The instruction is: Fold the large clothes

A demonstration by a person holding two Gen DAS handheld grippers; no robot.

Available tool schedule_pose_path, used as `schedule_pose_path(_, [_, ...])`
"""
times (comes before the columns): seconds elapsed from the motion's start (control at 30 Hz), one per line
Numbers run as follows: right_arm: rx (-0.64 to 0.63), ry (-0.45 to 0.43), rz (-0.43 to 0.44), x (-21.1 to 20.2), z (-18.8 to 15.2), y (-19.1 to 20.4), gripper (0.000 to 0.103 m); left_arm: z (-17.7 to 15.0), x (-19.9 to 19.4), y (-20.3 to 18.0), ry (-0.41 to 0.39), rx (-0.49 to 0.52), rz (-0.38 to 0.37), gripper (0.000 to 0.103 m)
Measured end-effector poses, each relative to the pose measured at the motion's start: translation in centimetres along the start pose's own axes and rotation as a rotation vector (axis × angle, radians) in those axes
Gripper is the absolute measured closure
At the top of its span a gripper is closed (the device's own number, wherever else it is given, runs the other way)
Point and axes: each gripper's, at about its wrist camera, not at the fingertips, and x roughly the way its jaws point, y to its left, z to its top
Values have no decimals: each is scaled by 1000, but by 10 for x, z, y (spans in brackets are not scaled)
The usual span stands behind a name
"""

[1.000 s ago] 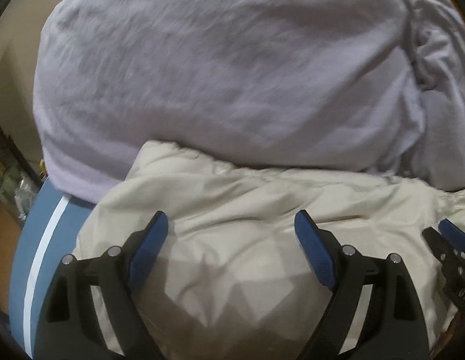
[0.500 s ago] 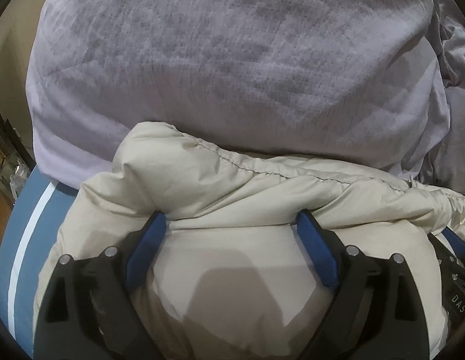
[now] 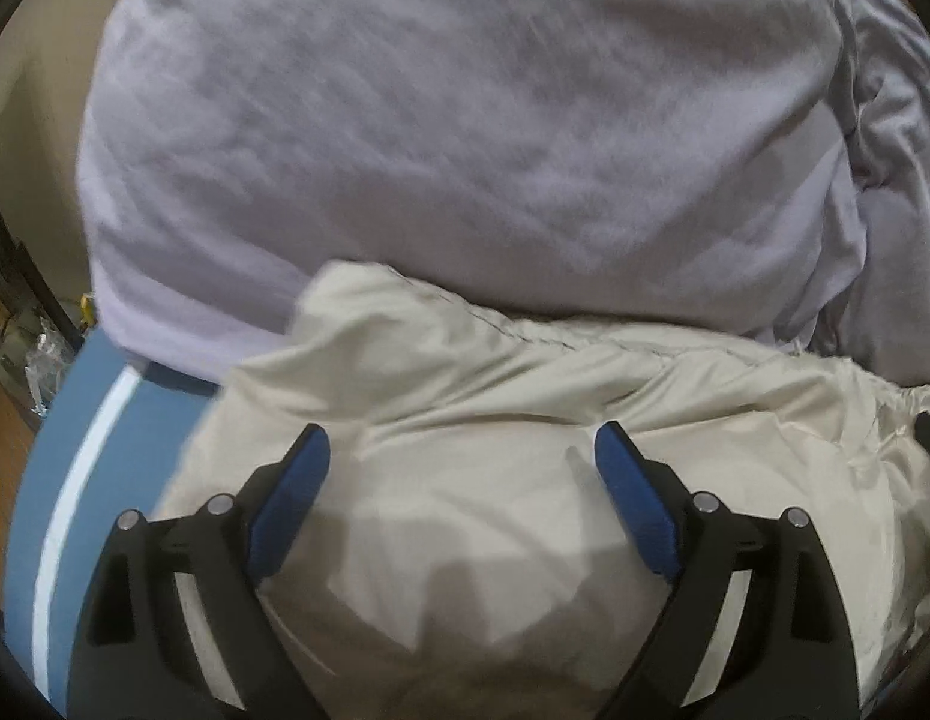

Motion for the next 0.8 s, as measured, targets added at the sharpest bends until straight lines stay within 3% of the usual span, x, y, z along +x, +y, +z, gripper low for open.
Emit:
schedule_pose_path(0.1, [38,2,-100,1,-3,-39,37,0,-5,12,-15,-20,17,13])
schedule_pose_path(0.27, [90,37,-182,12,-17,-75,37,-7,11,24,12,-25,67,13])
schedule_pose_path(0.53, [97,52,-203,36,-35,-94,37,-24,37,25,28,-18,75,9])
schedule_pose_path(0.8, [99,65,-202,44,-39,-115,35,-27,48,59,27,-38,67,7])
